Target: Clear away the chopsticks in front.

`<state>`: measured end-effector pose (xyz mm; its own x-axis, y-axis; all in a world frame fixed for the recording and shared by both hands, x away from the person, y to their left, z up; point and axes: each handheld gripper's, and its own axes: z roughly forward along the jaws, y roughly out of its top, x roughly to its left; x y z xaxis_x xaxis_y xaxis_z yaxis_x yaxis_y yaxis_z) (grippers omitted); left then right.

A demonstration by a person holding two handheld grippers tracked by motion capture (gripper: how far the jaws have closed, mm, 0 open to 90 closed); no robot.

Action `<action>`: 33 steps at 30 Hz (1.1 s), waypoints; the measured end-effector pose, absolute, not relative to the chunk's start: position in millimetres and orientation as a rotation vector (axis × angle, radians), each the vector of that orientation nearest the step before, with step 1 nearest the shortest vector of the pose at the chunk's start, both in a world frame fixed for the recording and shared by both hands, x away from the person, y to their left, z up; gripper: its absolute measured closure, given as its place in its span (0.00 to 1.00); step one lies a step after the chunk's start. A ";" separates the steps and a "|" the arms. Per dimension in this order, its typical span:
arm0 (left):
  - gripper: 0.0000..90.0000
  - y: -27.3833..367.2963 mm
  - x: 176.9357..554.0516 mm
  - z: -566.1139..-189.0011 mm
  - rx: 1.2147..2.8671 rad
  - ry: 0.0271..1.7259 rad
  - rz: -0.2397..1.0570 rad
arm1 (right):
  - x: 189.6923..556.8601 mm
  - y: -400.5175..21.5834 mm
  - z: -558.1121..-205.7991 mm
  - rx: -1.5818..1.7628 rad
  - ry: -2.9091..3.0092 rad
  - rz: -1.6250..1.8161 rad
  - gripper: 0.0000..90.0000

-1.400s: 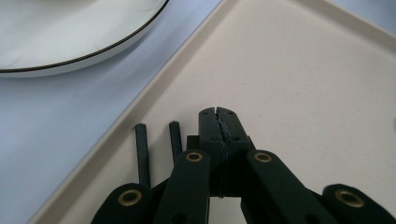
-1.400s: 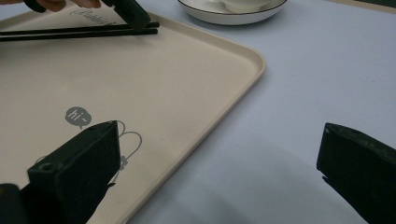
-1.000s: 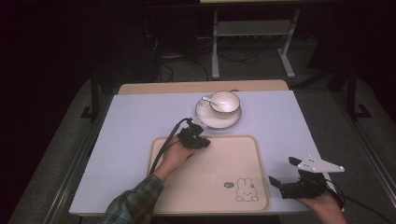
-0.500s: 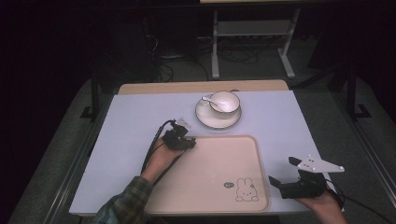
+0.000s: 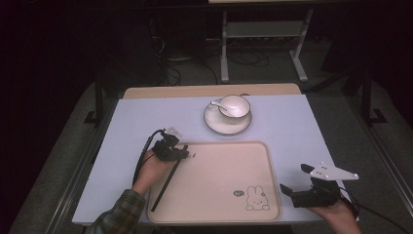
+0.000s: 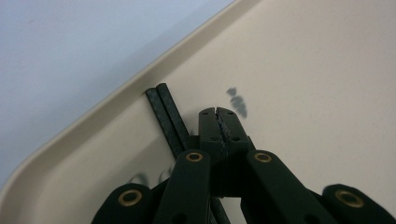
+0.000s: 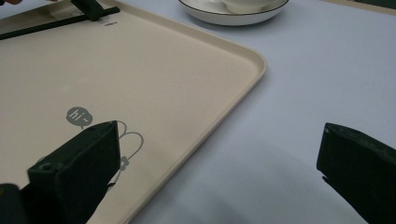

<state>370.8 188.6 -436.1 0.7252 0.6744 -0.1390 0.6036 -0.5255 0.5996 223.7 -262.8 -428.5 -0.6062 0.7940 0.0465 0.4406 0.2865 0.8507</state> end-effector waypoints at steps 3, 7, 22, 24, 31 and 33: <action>0.99 198.4 368.1 -435.6 2.286 0.983 0.151 | 223.5 -262.7 -428.5 1.113 2.175 1.248 0.00; 0.99 212.1 365.4 -435.2 2.278 1.014 0.162 | 223.8 -262.5 -428.7 1.108 2.176 1.247 0.00; 0.98 240.1 358.7 -428.9 2.228 1.052 0.195 | 224.0 -261.2 -428.9 1.110 2.180 1.246 0.00; 0.96 241.1 355.0 -424.8 2.206 1.038 0.198 | 224.3 -261.1 -429.2 1.111 2.180 1.247 0.00; 0.70 256.6 325.8 -413.3 2.145 0.981 0.249 | 228.1 -259.9 -428.9 1.104 2.183 1.258 0.00; 0.62 263.0 316.9 -412.3 2.121 0.969 0.246 | 230.5 -258.2 -428.6 1.097 2.183 1.266 0.00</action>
